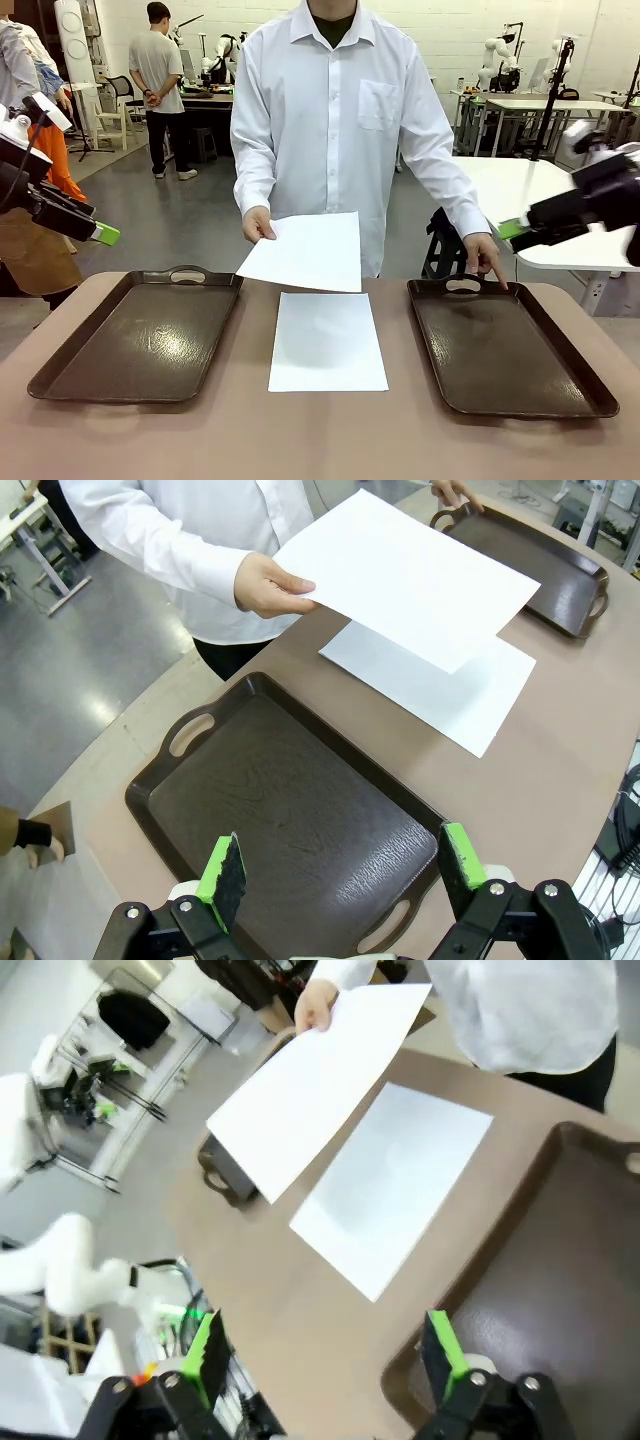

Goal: Sort the A4 documents.
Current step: Receive the A4 Paper.

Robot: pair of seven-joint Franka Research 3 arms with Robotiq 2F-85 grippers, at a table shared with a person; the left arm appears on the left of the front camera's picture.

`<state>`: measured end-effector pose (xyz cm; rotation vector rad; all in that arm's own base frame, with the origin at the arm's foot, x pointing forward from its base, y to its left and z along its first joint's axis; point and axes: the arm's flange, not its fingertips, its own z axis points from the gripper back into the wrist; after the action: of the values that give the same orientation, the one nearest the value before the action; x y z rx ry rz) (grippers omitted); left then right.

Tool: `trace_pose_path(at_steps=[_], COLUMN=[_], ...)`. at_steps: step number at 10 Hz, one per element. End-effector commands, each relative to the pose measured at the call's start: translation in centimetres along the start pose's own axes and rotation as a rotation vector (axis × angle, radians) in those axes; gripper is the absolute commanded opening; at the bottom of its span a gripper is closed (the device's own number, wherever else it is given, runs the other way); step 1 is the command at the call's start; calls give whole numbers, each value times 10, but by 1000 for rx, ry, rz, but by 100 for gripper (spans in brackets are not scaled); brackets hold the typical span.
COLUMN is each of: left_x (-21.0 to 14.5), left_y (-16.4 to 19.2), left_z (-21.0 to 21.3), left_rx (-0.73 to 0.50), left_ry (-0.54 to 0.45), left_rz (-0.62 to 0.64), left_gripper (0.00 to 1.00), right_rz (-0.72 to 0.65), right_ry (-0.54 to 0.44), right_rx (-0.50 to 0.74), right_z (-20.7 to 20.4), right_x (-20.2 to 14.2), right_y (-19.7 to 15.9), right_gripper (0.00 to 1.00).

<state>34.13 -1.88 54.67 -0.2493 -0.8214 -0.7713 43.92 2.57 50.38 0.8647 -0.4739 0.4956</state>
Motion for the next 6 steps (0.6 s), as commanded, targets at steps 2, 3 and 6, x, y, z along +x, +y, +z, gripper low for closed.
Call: trace_pose_path(at_steps=[2, 3, 6], left_x=[-1, -1, -1], left_y=[1, 1, 1], left_z=[0, 0, 0], left_rx=[-10, -10, -10], left_ry=[-5, -5, -5], left_rz=[-10, -10, -10], left_gripper=[100, 100, 100], right_rz=[-131, -172, -261], right_ry=[74, 86, 92], right_rx=[107, 163, 315], right_z=[-57, -75, -118], right_x=[50, 56, 63], right_y=[-44, -55, -75], right_gripper=[100, 100, 100])
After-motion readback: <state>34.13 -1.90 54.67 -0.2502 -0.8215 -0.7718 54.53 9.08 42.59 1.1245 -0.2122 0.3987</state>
